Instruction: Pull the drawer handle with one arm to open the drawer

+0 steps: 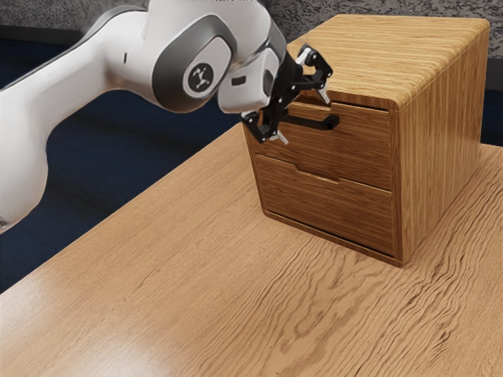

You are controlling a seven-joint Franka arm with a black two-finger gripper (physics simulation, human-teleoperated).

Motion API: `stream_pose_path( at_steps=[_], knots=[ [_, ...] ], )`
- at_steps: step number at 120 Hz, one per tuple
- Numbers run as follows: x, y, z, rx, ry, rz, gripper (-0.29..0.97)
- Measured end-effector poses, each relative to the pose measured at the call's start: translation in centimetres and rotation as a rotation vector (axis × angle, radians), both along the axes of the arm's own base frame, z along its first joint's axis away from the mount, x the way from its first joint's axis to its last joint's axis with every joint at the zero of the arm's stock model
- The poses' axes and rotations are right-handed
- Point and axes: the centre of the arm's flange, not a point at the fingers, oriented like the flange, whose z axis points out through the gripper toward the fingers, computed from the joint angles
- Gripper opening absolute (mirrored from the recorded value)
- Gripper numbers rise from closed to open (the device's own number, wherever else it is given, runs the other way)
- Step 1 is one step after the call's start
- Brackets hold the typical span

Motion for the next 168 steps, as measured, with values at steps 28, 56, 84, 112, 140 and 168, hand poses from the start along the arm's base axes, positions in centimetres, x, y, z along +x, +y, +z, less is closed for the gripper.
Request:
stream_pose_path(
  at_steps=[28,56,84,112,140,168],
  knots=[
    [0.3,1.5,-0.2,0.003,0.003,0.031,0.66],
    [0.5,1.7,-0.8,0.005,0.017,0.041,0.66],
    [1.1,2.9,-2.3,0.009,0.045,0.066,0.66],
    [1.1,3.4,-2.9,0.011,0.062,0.079,0.66],
    [0.5,4.7,-3.3,0.018,0.077,0.103,0.66],
    [-3.1,6.9,-3.7,0.028,0.150,0.155,0.66]
  ],
)
